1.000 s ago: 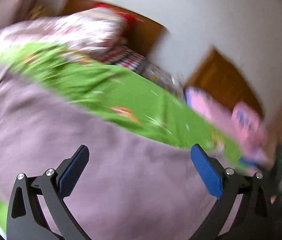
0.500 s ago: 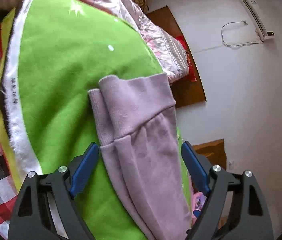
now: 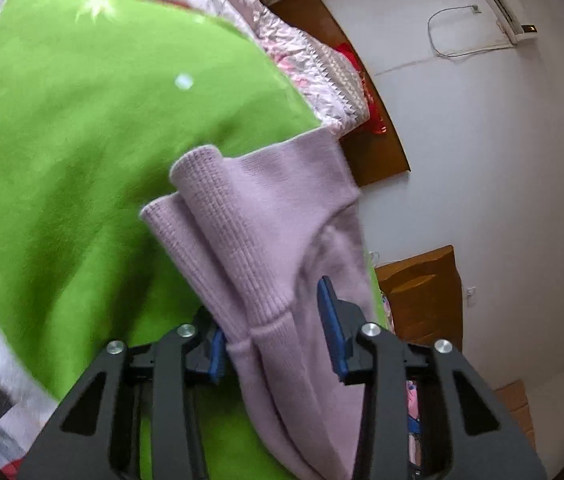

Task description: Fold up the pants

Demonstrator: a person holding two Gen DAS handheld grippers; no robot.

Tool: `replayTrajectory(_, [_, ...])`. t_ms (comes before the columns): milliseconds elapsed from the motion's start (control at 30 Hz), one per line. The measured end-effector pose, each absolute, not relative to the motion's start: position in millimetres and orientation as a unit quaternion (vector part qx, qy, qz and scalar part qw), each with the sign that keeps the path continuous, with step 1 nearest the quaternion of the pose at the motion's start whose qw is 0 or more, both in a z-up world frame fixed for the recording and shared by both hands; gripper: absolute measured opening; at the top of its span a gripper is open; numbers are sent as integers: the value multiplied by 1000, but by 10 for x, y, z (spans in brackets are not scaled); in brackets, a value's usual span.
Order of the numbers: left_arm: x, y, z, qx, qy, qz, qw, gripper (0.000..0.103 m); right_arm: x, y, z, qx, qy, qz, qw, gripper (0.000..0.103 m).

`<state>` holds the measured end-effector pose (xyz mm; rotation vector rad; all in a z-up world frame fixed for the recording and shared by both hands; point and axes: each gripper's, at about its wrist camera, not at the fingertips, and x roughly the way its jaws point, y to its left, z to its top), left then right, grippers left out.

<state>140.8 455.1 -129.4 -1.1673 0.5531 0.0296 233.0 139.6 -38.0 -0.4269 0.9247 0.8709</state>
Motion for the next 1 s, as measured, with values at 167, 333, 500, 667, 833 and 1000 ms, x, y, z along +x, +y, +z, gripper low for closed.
replayTrajectory(167, [1425,4624,-1318,-551,233,-13,801,47,2369,1626,-351,-226,417,417,775,92])
replayTrajectory(333, [1500,4632,-1258,-542,236,5,807,22,2579,2026,-399,-234,449,456,732,92])
replayTrajectory(500, [1514,4560,-967,-482,246,21,841,17,2255,2060,-436,-316,442,501,674,92])
replayTrajectory(667, [1444,4264,-406,-405,219,25,887,17,2152,1948,-532,-290,426,493,701,94])
replayTrajectory(833, [1523,3837,102,-311,211,31,926,17,2271,1758,-387,-246,420,489,724,94])
replayTrajectory(1000, [1569,3358,542,-249,194,16,949,17,2411,1691,-572,-246,417,464,742,99])
